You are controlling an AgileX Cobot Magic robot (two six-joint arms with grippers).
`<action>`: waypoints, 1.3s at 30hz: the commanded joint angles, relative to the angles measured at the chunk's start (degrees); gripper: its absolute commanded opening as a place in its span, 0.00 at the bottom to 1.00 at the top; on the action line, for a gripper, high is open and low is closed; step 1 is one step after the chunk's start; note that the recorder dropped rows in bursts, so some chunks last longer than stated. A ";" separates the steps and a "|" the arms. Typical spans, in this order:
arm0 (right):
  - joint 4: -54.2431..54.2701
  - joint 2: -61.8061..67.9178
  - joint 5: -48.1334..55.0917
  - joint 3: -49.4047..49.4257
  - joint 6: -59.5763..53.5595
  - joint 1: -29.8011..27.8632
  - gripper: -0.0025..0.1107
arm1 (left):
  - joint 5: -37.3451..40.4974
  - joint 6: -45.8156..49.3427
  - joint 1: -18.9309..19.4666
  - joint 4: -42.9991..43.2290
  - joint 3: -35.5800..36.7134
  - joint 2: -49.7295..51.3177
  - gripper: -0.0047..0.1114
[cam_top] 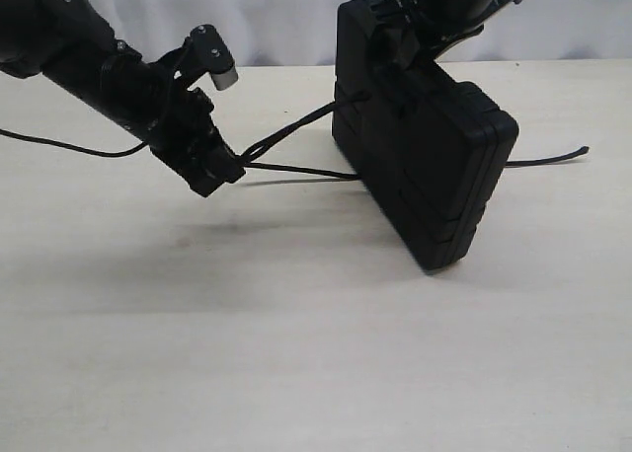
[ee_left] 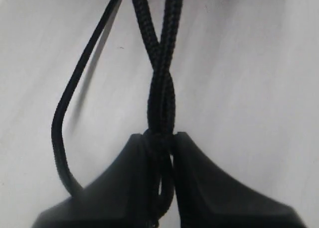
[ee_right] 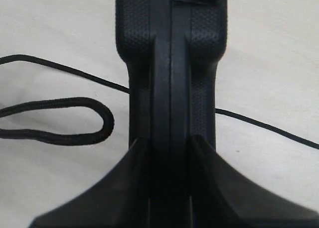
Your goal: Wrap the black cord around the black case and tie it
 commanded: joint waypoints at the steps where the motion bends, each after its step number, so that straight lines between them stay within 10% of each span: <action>1: 0.40 1.10 3.25 1.42 -0.58 0.18 0.06 | -2.47 1.86 -0.69 -5.71 0.11 -0.34 0.04; 18: 0.48 1.10 3.25 1.42 -0.58 0.18 0.06 | -17.00 7.18 -6.46 -7.25 0.11 -0.56 0.04; 39: 1.61 1.10 3.25 1.42 -0.34 0.18 0.06 | -46.71 10.29 -24.02 -0.81 0.11 0.26 0.04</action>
